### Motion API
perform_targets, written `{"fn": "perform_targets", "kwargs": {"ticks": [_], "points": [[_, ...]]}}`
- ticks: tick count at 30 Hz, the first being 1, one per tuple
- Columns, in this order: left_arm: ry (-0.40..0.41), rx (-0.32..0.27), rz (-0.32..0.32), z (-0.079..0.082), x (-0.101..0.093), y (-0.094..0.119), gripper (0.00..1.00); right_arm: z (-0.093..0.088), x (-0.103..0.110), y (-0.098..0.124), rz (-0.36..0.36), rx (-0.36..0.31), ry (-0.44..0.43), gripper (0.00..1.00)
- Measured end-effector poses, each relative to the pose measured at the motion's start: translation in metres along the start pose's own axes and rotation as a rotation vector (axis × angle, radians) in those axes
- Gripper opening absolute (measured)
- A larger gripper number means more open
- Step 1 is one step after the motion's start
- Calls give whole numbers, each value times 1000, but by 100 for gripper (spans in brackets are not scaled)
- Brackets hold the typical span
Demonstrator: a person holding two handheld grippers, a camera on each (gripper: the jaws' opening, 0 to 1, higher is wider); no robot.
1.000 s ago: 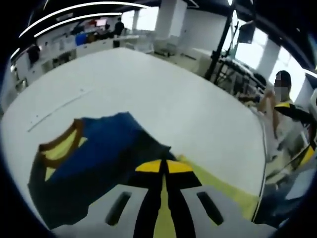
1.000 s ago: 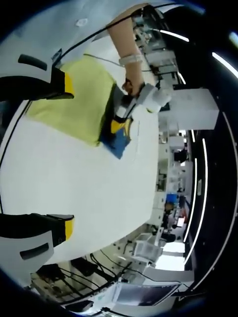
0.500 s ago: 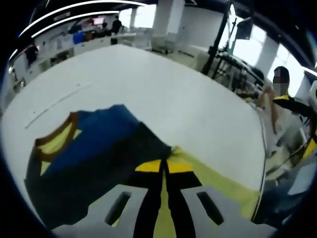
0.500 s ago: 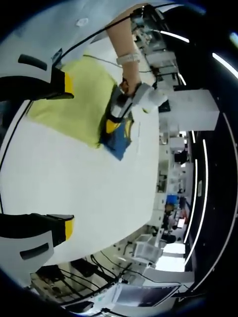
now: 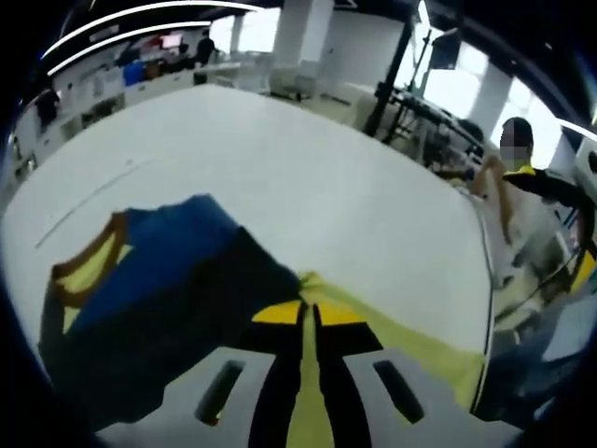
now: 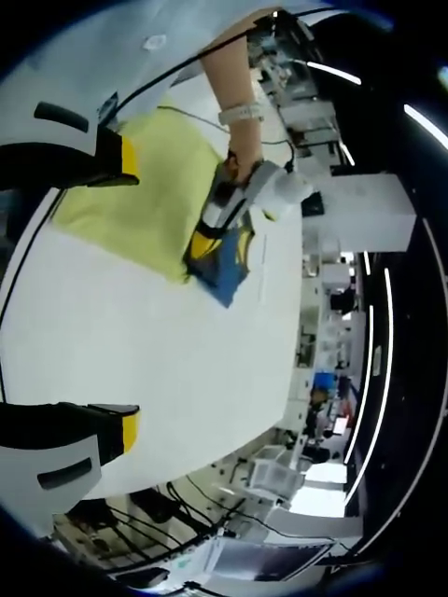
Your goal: Fold the garment on the visible template until the final outline fits inside the template.
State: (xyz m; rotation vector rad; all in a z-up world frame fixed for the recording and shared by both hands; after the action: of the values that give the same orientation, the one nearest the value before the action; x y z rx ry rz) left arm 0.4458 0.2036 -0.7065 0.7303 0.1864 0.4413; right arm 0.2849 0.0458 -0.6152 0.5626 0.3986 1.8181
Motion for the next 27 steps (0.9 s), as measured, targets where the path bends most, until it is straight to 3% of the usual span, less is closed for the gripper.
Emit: {"fn": "perform_targets", "kwargs": {"ticks": [5,11,16,27], "points": [[-9,5,20,0,4,8,5,-1,3,-2,5,13,4,96],[-34,64,46,-13,10,20,10,-1,10,-7,23,18,9,96],[-59,124,99,-24,19,33,24,0,17,-13,39,25,13,96],[-62,109,140,-23,24,65,39,4,31,-24,81,42,39,96]]}}
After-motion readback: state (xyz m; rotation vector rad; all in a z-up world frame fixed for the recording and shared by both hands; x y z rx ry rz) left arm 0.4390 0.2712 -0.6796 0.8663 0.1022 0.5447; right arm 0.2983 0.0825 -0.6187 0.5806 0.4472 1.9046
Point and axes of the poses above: the point that each gripper's makers call its tool centre point, and the gripper's own axes: y roughly backward along the fingers, x roughly to its left, z roughly out of its top, the point moved 4 cm from there along y, roughly backward along the fingers, and after that the axes turned 14 degrees about -y, right-handed, at the moved point
